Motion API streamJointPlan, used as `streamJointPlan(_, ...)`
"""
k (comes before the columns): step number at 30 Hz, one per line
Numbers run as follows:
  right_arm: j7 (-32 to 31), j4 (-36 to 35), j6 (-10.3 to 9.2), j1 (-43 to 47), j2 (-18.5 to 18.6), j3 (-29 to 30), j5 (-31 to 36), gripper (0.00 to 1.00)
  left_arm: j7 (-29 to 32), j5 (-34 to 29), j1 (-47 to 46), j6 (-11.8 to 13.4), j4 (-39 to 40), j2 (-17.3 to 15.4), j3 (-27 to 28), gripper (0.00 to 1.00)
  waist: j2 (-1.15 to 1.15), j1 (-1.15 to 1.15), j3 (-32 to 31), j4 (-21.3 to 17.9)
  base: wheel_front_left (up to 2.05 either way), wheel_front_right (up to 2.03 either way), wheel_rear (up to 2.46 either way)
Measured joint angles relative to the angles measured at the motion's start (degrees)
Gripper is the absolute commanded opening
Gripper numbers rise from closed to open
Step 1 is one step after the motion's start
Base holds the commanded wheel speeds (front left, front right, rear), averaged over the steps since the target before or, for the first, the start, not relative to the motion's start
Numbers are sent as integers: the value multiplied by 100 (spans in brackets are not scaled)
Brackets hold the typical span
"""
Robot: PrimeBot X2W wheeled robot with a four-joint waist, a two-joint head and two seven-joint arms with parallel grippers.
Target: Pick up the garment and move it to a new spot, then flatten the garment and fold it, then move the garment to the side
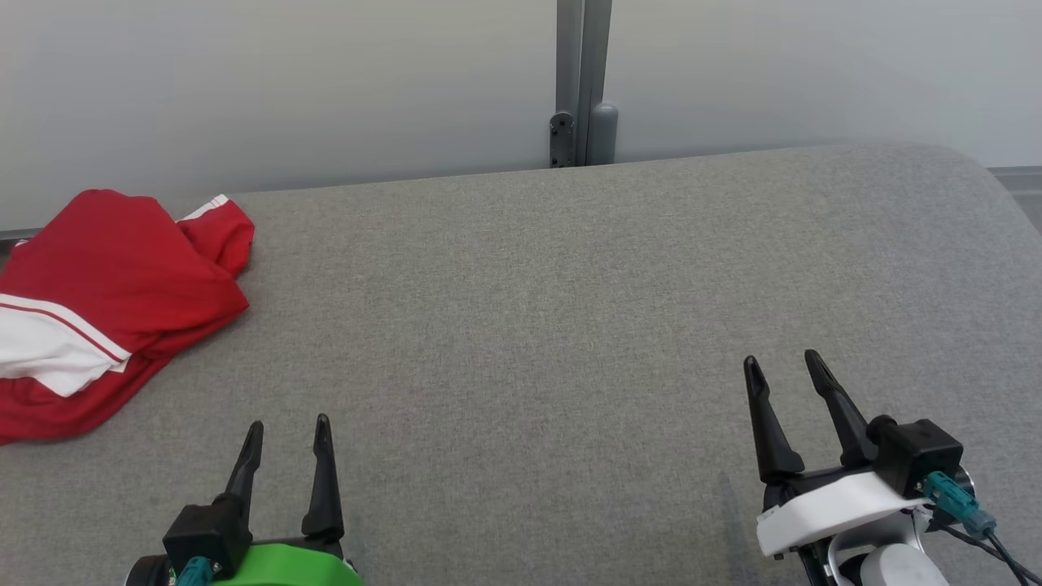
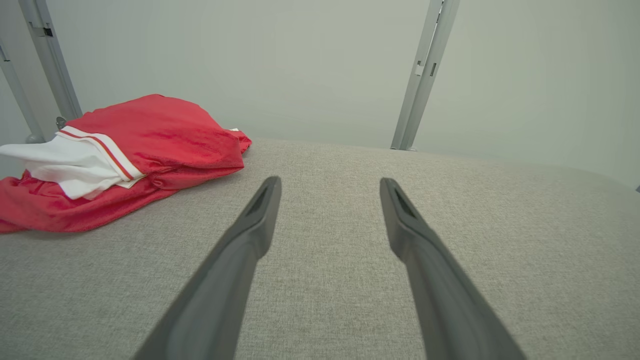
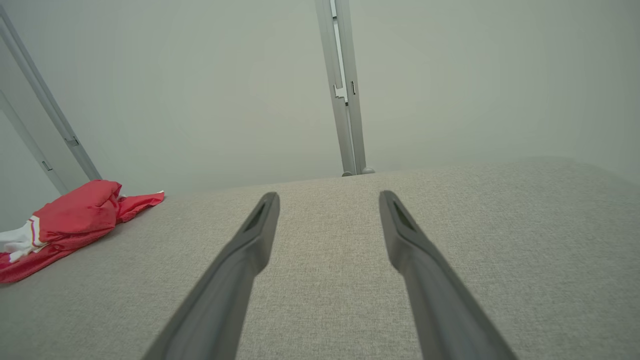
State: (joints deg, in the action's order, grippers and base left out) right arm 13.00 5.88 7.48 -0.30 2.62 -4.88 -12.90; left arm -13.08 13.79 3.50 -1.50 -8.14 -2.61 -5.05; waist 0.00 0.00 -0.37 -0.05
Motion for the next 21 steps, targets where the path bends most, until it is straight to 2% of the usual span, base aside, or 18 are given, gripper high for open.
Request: streamJointPlan(21,205,-14,0,13,11,-125,758,100,-197,-378,28,18,-102,-7,-116,100,0,0,-2,-22,0,0,0)
